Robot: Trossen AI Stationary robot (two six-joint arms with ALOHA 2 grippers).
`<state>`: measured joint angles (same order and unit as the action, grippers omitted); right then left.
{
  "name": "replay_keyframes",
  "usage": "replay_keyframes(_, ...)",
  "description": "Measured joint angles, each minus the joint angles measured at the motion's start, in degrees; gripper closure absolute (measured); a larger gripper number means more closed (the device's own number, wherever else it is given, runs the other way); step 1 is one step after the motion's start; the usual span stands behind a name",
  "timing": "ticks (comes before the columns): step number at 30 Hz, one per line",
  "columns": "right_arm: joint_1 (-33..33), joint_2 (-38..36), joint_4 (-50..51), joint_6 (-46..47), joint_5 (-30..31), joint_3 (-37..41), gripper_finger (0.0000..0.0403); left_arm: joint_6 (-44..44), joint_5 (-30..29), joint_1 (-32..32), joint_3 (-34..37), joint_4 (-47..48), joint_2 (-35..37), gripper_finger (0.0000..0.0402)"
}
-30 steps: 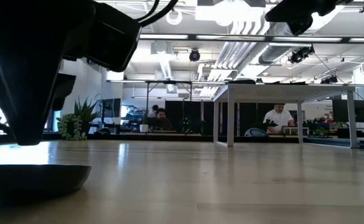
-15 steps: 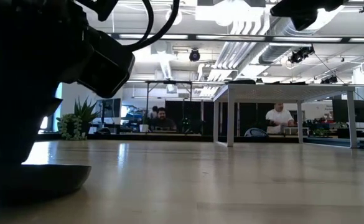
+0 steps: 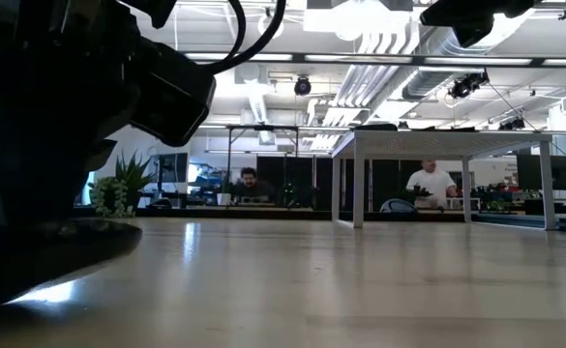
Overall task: Pick & Place Mini shaped plates
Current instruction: Stack the black drop-shaped plate on top of the black drop-shaped plates on the shelf
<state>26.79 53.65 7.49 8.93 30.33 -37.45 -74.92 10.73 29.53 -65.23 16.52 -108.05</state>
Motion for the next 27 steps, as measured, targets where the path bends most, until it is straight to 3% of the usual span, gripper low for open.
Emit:
replay_keyframes(6, 0.0, 0.0, 0.2, 0.0, 0.0, 0.0, 0.0403, 3.5, -2.4, -2.8, 0.1, 1.2, 3.1, 0.0401)
replay_keyframes(11, 1.7, -1.3, 0.7, 0.0, 1.4, 0.0, 0.0403, 7.9, -3.8, -8.7, 0.2, 0.8, 5.2, 0.0401)
replay_keyframes(17, 5.1, -4.5, 2.1, 0.1, 5.3, 0.0, 0.0403, 13.7, -3.8, -18.1, 0.1, -12.4, 4.7, 0.0401)
replay_keyframes(23, 7.4, -6.4, 3.7, 1.6, 9.0, 0.0, 0.0403, 12.2, -2.1, -25.4, 0.1, -26.0, -0.6, 0.0401)
replay_keyframes(27, 8.2, -6.4, 3.9, 1.6, 9.8, 0.0, 0.0403, 11.1, -1.8, -27.7, 0.0, -29.7, -3.0, 0.0401)
